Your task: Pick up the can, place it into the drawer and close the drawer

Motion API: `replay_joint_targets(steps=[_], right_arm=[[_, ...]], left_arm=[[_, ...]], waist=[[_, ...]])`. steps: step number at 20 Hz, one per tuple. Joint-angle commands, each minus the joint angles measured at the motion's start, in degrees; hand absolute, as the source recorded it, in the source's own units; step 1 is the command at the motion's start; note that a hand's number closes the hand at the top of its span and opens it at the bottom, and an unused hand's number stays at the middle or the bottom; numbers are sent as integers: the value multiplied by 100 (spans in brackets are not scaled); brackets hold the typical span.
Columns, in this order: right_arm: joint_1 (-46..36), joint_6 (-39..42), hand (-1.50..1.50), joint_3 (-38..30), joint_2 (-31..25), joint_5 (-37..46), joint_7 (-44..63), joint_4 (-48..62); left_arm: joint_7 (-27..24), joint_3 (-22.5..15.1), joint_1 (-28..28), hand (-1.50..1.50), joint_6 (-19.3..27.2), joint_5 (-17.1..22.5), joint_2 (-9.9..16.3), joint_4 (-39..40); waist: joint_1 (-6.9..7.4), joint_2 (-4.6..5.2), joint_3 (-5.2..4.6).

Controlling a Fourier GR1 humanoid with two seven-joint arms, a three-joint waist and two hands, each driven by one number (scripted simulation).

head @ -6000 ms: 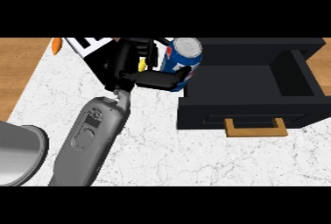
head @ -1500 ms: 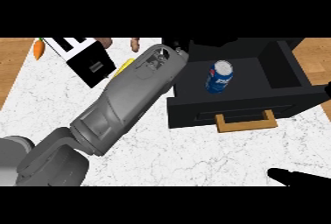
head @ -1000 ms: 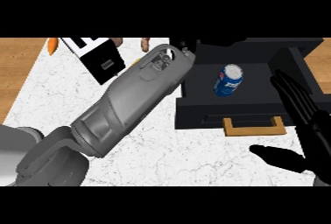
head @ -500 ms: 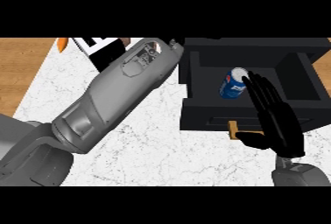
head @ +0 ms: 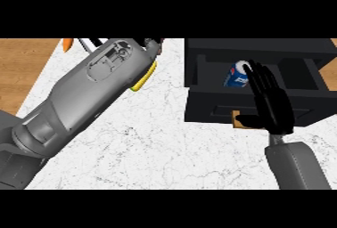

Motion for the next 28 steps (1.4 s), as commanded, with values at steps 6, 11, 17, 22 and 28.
replay_joint_targets(steps=[6,11,17,22,28], right_arm=[[-805,-1056,-150,-337,195,406,-152,2024],[-1570,-1453,-150,-677,63,497,-147,2786],[-2535,-2169,-150,-949,121,688,-151,4287],[-3417,-2358,-150,-1165,5,732,34,4942],[-3962,-2541,-150,-1417,-180,641,-38,5595]], left_arm=[[406,143,507,-150,-166,-79,752,-934],[618,50,874,-150,-285,-189,1118,-1407],[952,100,1063,-150,-380,-235,1350,-1982],[660,114,1647,-150,-271,-372,1292,-2193],[758,10,2206,-150,-208,-522,1577,-2926]], waist=[[87,130,102],[144,134,102],[230,181,108],[217,229,105],[337,238,107]])
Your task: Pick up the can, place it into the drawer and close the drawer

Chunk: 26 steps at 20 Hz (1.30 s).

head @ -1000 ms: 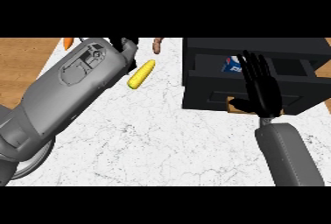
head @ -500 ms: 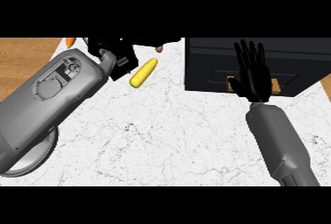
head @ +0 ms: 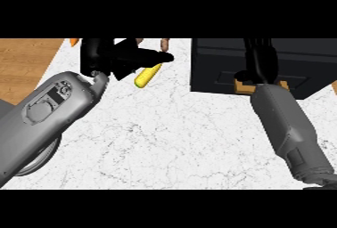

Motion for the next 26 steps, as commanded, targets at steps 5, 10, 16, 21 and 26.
replay_joint_targets(steps=[5,10,16,21,26], right_arm=[[-1012,-182,-150,-202,110,115,379,1001],[-1189,-88,-150,-397,-103,-57,29,1261],[-1450,90,-150,-796,13,-530,-487,1233],[-1328,178,-150,-1391,341,-1288,-1366,1073],[-1567,625,-150,-1923,451,-1917,-1773,987]], left_arm=[[-39,-38,467,-150,-14,-179,114,-515],[23,132,685,-150,-43,-147,247,-846],[-293,87,1113,-150,-93,-284,207,-769],[-297,235,1148,-150,-160,-288,370,-799],[-428,45,1424,-150,130,-460,20,-826]], waist=[[131,133,54],[117,125,58],[67,144,61],[12,122,72],[-77,90,64]])
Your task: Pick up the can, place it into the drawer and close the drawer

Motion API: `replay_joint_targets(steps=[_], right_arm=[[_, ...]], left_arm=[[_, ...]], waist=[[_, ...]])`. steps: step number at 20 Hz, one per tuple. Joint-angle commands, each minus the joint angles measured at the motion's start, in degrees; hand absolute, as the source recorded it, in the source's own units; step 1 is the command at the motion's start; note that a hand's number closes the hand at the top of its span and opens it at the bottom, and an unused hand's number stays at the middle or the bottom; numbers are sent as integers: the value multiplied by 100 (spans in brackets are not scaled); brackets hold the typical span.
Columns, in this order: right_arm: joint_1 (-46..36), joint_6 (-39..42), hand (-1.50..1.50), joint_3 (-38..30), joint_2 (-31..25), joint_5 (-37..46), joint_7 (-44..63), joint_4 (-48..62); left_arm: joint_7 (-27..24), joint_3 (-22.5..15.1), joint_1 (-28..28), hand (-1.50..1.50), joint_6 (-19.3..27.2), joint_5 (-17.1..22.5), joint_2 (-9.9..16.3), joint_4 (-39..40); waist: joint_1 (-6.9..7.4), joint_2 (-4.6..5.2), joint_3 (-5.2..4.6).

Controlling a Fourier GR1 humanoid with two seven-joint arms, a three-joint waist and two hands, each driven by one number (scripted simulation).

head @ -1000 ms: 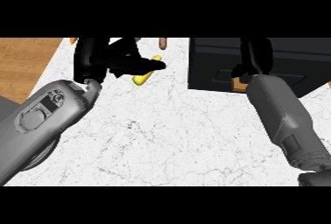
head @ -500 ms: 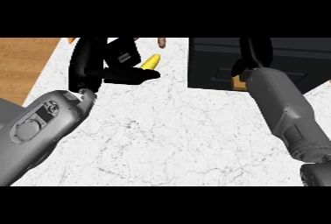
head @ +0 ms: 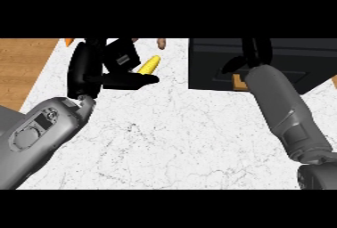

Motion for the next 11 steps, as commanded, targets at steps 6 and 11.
replay_joint_targets(steps=[6,11], right_arm=[[-532,765,-150,-1327,659,-1719,-513,-309],[-583,987,-150,-1465,454,-1944,-742,-301]], left_arm=[[-116,144,387,-150,-30,-41,66,-86],[-116,359,698,-150,-236,3,205,-320]], waist=[[-62,-125,-17],[-109,-124,-27]])
